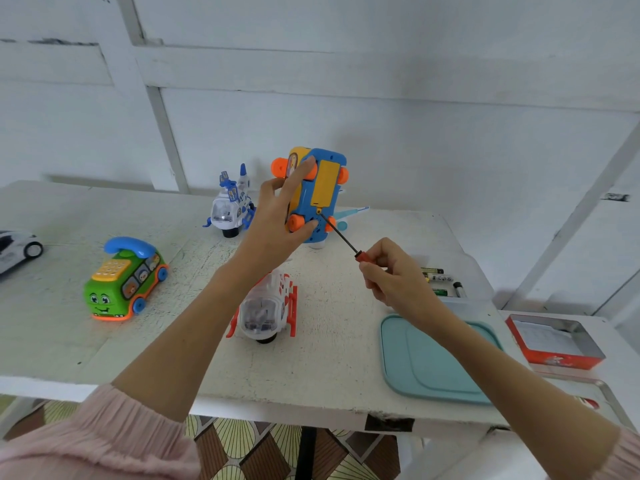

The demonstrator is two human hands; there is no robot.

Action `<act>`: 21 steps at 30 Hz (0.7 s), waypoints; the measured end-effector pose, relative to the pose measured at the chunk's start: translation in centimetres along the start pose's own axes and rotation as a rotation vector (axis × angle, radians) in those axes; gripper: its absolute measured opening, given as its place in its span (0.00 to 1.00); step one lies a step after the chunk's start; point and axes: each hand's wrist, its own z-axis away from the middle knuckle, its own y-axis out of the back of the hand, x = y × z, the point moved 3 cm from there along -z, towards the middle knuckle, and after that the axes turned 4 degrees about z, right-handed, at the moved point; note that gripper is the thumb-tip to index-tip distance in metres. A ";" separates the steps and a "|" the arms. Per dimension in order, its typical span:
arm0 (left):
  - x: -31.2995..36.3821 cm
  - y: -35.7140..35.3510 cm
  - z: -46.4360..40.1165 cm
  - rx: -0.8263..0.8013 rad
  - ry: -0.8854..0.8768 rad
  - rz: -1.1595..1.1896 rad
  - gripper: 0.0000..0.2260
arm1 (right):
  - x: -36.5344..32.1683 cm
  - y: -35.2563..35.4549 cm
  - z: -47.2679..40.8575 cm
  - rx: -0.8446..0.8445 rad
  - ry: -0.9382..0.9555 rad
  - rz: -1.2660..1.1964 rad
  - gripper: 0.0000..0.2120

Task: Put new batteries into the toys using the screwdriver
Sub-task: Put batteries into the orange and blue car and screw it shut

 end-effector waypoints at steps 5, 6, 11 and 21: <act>0.1 0.0 0.1 -0.045 -0.067 -0.144 0.35 | -0.5 0.6 0.4 -0.017 -0.037 -0.190 0.08; 0.2 0.0 0.2 -0.051 -0.089 -0.182 0.36 | -0.5 0.8 0.4 -0.004 -0.038 -0.236 0.07; 1.0 -0.3 0.7 -0.084 -0.115 -0.287 0.33 | -0.4 1.7 0.1 0.181 0.021 -0.211 0.12; 0.4 -0.3 0.3 -0.106 -0.054 -0.271 0.36 | -2.5 1.0 1.2 0.446 0.687 0.826 0.04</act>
